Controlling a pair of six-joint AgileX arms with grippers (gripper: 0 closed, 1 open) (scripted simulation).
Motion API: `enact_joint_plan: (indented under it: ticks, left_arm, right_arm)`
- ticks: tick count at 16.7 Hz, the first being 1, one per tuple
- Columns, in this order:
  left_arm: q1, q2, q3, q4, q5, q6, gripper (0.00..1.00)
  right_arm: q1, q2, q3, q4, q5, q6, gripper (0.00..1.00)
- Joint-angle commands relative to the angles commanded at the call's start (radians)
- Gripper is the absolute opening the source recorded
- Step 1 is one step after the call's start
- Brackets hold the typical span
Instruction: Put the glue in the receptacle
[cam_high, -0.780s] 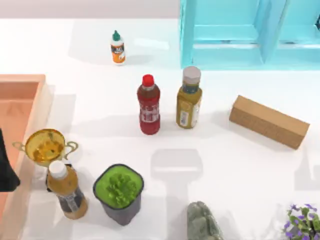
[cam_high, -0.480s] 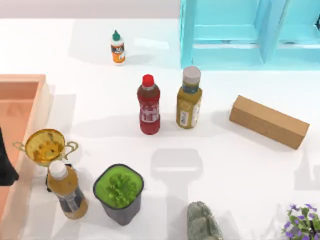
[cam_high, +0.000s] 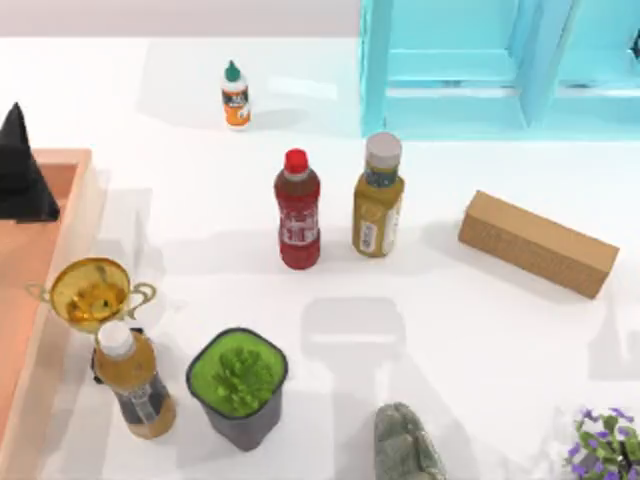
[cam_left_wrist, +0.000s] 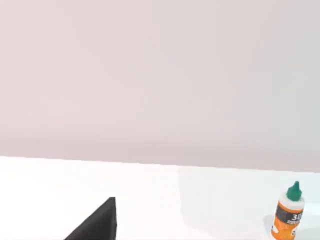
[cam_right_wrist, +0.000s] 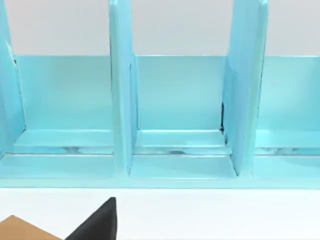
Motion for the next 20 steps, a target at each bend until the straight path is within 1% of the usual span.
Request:
enact_joint_plan:
  ticks: [7,11,15,17,20]
  left_arm:
    - [-0.154,0.843,0.390,0.236,-0.126,-0.061,1.00]
    - [-0.226,1.228,0.579,0.346,-0.185,-0.089,1.00]
    - [-0.274,1.454,0.687,0.417,-0.223,-0.107,1.00]
    - [-0.285,1.504,0.702,0.434,-0.232,-0.112,1.00]
    - [-0.287,1.513,0.704,0.438,-0.233,-0.112,1.00]
  right_arm:
    - [0.000,0.000,0.000,0.000,0.000,0.000,1.00]
    - [0.000,0.000,0.000,0.000,0.000,0.000,1.00]
    - [0.000,0.000,0.000,0.000,0.000,0.000,1.00]
    - [0.000,0.000,0.000,0.000,0.000,0.000,1.00]
    - [0.000,0.000,0.000,0.000,0.000,0.000,1.00]
